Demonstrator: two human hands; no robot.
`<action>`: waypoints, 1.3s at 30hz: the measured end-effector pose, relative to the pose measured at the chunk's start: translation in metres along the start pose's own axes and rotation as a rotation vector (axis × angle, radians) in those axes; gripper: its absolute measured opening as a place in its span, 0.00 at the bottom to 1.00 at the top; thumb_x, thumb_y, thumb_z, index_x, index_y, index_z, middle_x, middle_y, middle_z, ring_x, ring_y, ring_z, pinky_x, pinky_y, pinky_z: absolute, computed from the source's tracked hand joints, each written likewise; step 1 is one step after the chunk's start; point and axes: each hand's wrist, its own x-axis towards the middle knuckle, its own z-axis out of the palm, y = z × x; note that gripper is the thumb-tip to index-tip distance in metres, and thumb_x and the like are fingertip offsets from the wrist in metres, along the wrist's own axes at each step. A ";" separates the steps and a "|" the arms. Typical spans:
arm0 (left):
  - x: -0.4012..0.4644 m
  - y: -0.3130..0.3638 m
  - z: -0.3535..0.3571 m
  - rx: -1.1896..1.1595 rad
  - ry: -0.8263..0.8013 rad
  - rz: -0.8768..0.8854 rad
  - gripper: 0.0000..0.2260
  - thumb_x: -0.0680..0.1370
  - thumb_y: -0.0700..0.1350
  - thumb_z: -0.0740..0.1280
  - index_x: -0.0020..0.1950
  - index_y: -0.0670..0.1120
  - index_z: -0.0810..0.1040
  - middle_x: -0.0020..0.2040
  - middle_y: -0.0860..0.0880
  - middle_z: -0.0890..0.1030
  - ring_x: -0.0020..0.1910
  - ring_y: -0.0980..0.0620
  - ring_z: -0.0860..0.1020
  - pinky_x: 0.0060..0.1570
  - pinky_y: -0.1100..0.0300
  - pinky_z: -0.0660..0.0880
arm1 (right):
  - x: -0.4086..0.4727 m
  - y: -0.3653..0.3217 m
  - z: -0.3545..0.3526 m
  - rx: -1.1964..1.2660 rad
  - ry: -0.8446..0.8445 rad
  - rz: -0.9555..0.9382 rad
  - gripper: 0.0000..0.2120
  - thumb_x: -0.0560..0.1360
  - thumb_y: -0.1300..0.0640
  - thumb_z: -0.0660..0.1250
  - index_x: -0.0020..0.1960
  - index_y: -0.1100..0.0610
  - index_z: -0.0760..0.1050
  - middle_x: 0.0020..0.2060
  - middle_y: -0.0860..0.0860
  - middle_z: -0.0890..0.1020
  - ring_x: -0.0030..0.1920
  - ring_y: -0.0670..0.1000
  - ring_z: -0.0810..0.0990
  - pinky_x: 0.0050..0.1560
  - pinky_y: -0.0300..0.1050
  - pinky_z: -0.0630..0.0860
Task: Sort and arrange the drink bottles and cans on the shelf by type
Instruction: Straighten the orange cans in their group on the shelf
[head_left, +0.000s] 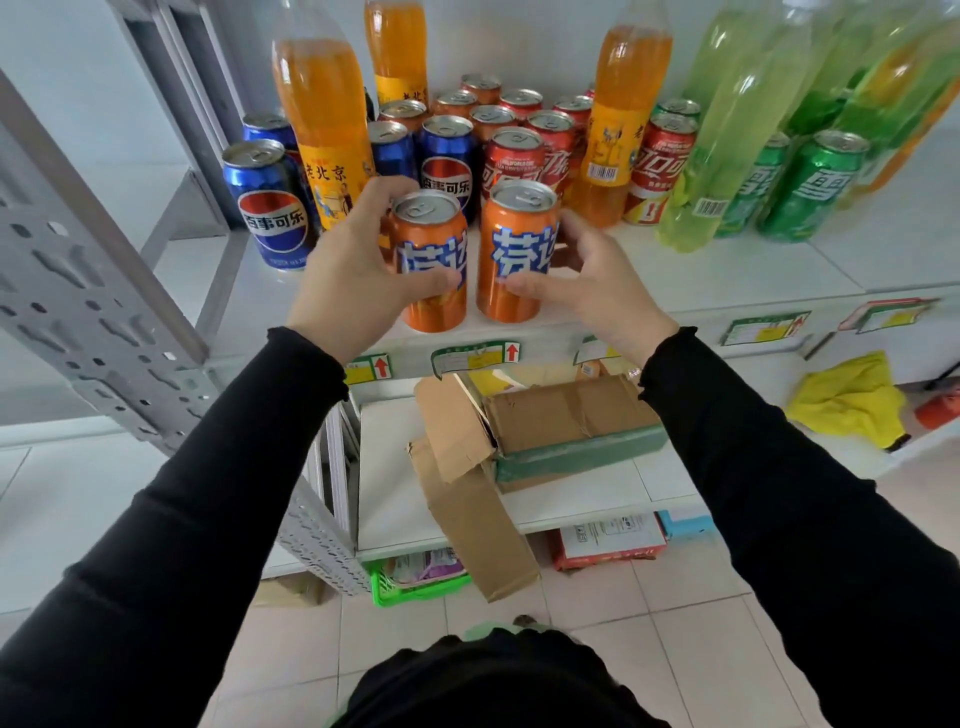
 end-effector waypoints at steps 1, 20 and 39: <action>0.000 0.001 0.001 0.004 0.002 -0.001 0.32 0.69 0.51 0.79 0.69 0.54 0.69 0.53 0.62 0.77 0.46 0.70 0.77 0.40 0.74 0.73 | 0.000 0.000 0.001 0.000 -0.017 0.004 0.36 0.66 0.45 0.79 0.70 0.53 0.72 0.62 0.48 0.81 0.60 0.49 0.80 0.64 0.53 0.76; 0.013 0.006 0.004 0.115 -0.103 -0.015 0.32 0.72 0.50 0.77 0.70 0.55 0.64 0.65 0.52 0.77 0.56 0.54 0.78 0.46 0.64 0.75 | 0.004 0.001 0.001 -0.037 -0.106 0.001 0.41 0.70 0.44 0.77 0.77 0.49 0.63 0.70 0.45 0.75 0.68 0.46 0.75 0.69 0.56 0.73; 0.007 -0.008 -0.052 0.223 0.187 0.111 0.25 0.79 0.57 0.66 0.73 0.51 0.70 0.67 0.50 0.74 0.63 0.50 0.75 0.58 0.54 0.72 | 0.027 -0.061 -0.036 -0.081 -0.029 -0.009 0.31 0.76 0.36 0.61 0.76 0.46 0.67 0.67 0.41 0.76 0.67 0.40 0.73 0.67 0.38 0.68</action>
